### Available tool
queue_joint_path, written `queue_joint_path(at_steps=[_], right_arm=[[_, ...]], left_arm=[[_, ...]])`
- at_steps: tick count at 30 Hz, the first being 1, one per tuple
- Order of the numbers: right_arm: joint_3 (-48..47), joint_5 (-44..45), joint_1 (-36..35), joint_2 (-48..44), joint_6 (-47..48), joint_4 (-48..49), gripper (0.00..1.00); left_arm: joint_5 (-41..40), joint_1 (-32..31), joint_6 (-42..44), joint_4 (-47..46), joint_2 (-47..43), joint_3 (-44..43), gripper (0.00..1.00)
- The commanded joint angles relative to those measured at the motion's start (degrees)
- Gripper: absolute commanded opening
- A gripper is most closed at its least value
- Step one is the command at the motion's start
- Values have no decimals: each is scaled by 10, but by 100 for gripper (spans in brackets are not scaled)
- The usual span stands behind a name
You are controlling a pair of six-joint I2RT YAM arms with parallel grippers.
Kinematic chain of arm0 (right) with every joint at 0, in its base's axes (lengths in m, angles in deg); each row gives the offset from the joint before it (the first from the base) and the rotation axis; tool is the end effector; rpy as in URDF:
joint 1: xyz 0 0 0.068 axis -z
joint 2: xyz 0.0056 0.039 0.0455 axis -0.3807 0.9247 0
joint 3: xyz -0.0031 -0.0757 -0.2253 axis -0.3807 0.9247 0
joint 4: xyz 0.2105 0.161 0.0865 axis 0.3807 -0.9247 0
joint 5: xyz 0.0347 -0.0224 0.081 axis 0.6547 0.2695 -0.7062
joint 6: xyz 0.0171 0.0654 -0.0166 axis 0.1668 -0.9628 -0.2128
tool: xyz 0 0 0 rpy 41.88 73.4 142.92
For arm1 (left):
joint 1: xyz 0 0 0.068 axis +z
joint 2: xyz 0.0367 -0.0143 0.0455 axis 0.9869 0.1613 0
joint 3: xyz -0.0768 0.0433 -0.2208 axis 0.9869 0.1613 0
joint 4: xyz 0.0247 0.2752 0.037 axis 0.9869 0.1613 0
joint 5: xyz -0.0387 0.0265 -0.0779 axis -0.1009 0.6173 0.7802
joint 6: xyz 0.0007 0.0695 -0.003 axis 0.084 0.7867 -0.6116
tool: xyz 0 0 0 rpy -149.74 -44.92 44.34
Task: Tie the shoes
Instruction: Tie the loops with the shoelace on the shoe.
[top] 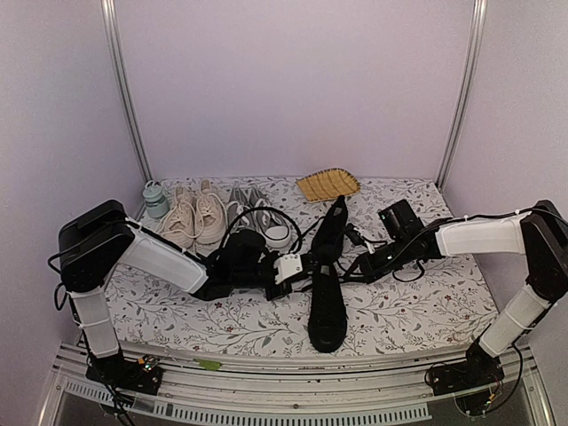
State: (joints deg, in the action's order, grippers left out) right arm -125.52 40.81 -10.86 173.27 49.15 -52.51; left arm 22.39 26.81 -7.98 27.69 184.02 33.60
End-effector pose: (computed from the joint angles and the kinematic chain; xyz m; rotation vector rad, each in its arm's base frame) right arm 0.2605 0.2062 0.1094 -0.8371 2.4599 0.9636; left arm 0.2250 -0.3258 0.0792 1.4379 1.4724 -0.4607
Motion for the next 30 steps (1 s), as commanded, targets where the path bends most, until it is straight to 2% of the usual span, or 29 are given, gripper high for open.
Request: queue_joint_path(at_steps=[1,11,30], right_arm=[[25,25,5,-20,-24,1,0],[72,51,11,-26,-66,12,0],[76,98,28,17,-80,28,0]], left_arm=[[14,9,-16,32,8,0,0],[-7,16,-44,63,38,-26,0],[-32,43,-92,96,29,-15,0]])
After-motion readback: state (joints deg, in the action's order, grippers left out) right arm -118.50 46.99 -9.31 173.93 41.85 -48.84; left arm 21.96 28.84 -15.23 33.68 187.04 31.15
